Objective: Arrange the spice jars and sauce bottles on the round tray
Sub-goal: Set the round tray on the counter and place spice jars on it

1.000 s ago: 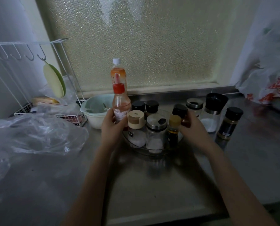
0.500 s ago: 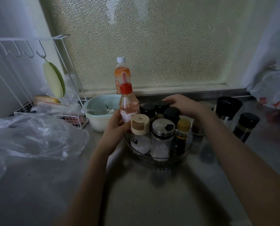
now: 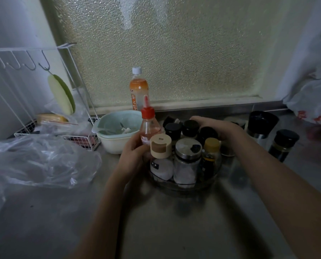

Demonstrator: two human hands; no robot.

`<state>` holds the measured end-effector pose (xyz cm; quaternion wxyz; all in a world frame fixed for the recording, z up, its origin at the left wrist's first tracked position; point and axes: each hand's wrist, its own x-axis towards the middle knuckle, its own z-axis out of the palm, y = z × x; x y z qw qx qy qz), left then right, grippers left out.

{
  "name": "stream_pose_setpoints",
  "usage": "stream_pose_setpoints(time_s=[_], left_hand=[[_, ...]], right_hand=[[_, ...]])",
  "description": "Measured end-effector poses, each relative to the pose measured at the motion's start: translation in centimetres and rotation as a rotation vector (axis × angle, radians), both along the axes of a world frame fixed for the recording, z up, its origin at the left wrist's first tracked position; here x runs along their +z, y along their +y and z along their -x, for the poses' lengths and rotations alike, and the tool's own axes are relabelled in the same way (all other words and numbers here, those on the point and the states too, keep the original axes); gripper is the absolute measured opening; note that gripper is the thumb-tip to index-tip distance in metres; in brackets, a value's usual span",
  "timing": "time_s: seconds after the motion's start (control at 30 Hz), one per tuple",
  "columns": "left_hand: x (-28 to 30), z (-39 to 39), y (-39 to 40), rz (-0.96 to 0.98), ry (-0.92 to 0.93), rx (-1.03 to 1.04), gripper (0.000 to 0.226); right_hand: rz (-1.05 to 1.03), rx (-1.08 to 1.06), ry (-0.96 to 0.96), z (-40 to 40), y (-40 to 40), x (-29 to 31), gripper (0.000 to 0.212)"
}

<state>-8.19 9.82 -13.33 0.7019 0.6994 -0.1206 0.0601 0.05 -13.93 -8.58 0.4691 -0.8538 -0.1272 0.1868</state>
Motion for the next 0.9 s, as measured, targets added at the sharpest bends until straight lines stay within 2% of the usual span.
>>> stream_pose_setpoints(time_s=[0.17,0.23,0.3,0.37,0.43,0.47,0.57,0.7,0.77,0.83,0.9], left_hand=[[0.4,0.5,-0.6,-0.001,-0.017,0.027,0.032],[0.5,0.8,-0.8,-0.022,-0.030,0.040,0.034],[0.5,0.9,-0.9,-0.023,-0.037,0.050,0.036],[0.6,1.0,-1.0,-0.019,-0.041,0.041,0.036],[0.6,1.2,-1.1,-0.016,-0.042,0.026,0.037],[0.5,1.2,-1.1,-0.022,-0.041,0.024,0.038],[0.2,1.1,-0.8,-0.061,-0.028,0.042,0.045],[-0.5,0.5,-0.3,-0.089,-0.012,0.070,0.050],[-0.7,0.2,-0.3,-0.107,-0.017,0.073,0.049],[-0.9,0.0,-0.2,-0.126,-0.023,0.075,0.050],[-1.1,-0.2,0.0,-0.163,-0.036,0.082,0.054]], right_hand=[[-0.139,-0.172,0.116,0.7,-0.6,-0.7,0.025],[-0.123,-0.205,0.131,1.0,-0.6,-0.7,0.021],[-0.063,-0.240,0.061,1.1,-0.5,-0.9,0.020],[-0.127,-0.272,-0.024,0.9,-0.7,-0.9,0.032],[-0.194,-0.213,-0.032,0.8,-0.9,-0.8,0.051],[-0.157,-0.152,-0.020,1.0,-0.8,-0.6,0.053],[0.110,-0.003,0.021,1.7,-0.1,0.1,0.029],[0.454,0.110,-0.118,1.5,0.4,0.8,0.019],[0.400,0.094,-0.040,1.4,0.7,0.8,0.017],[0.433,0.174,-0.086,1.1,0.7,0.5,0.020],[0.412,0.147,-0.088,1.2,0.6,0.6,0.016]])
